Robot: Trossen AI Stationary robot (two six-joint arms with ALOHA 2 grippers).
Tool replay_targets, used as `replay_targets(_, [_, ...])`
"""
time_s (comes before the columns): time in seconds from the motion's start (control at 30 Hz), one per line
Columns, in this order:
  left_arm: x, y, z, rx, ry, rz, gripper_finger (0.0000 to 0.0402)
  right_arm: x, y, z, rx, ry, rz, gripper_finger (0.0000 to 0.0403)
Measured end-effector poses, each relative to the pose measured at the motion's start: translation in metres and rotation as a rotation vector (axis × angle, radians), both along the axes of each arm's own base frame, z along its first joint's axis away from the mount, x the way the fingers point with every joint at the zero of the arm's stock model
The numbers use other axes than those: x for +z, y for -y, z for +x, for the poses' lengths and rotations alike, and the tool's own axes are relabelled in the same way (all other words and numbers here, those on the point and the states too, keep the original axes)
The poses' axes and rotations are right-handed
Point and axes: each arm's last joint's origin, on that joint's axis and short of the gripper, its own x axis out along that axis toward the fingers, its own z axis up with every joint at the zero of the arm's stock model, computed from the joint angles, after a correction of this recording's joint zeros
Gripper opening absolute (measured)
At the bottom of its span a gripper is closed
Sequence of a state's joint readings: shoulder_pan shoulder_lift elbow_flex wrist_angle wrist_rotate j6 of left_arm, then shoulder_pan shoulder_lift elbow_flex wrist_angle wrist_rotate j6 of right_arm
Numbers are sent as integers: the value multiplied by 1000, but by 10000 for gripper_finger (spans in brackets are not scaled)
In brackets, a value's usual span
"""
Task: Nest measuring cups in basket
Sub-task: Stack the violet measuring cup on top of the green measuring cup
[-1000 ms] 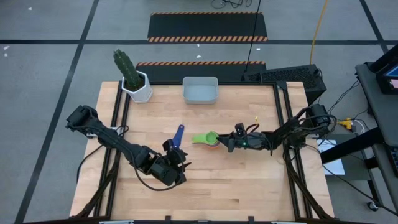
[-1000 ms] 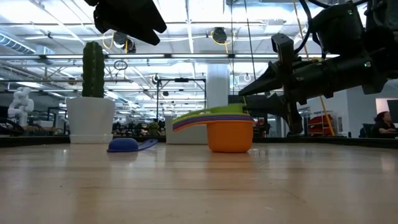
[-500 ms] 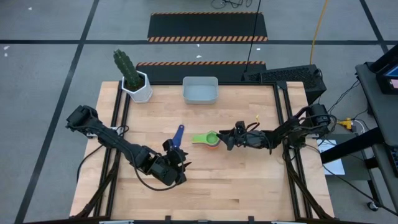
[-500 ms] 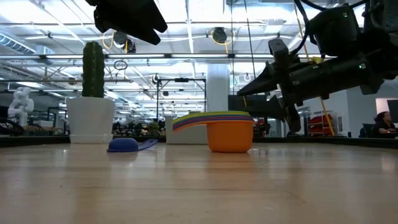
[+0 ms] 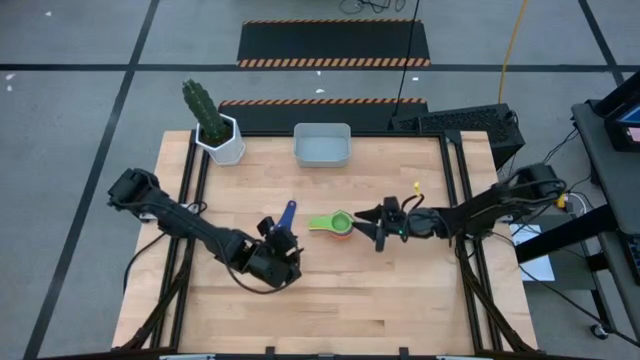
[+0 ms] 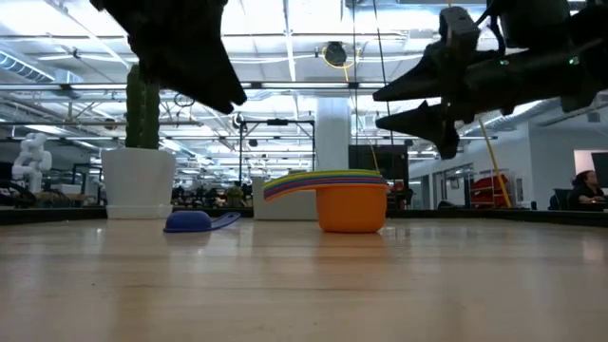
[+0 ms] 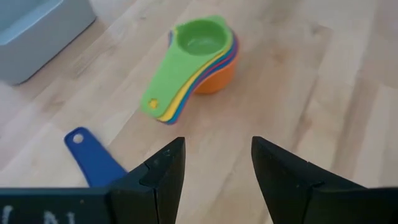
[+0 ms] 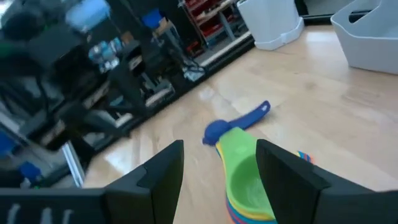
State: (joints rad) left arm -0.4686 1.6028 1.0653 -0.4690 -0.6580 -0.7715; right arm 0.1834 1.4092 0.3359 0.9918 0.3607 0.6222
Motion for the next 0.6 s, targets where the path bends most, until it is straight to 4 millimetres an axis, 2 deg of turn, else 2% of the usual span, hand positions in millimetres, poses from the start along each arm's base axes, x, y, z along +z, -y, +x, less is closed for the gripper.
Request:
replay_targets(0.3, [-3,-6,1,32,-3,-12,189,12,-5,-17,47,-103,-85,194])
replay_targets(0.6, [-9,-16,-8,136,-86,-20,189,18,-7,-21,15,-80,-90,194])
